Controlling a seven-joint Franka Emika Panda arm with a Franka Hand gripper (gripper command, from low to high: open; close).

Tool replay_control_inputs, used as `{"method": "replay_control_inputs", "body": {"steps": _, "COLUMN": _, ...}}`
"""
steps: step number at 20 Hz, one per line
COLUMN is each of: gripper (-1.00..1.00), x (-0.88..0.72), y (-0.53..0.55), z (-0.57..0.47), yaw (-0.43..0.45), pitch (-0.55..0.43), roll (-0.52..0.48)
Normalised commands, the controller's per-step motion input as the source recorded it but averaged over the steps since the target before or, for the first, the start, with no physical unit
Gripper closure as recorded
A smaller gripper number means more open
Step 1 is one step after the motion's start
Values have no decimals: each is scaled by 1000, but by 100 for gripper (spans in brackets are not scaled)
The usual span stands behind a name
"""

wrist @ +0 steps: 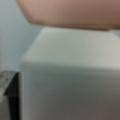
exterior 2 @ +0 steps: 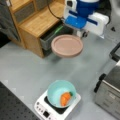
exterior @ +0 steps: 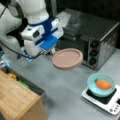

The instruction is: Pick up the pan. Place the pan on the table. Pick up the bowl. Place the bowl on the stove.

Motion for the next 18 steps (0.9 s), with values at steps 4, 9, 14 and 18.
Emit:
{"method": "replay_control_inputs", "body": {"steps": 4, "gripper": 100, "x": 398, "y": -162, "z": 278, "yaw": 61, "pitch": 248, "roll": 189}}
{"method": "replay_control_inputs", "body": {"steps": 9, "gripper": 100, "x": 493, "y": -199, "z": 292, "yaw": 76, "pitch": 249, "roll": 182}}
{"method": "replay_control_inputs", "body": {"steps": 14, "gripper": 100, "x": 533, "y": -219, "z": 275, "yaw": 106, "pitch": 262, "roll": 135}}
{"method": "replay_control_inputs", "body": {"steps": 18, "gripper": 100, "x": 548, "y": -249, "z": 251, "yaw": 127, "pitch": 262, "roll": 100}}
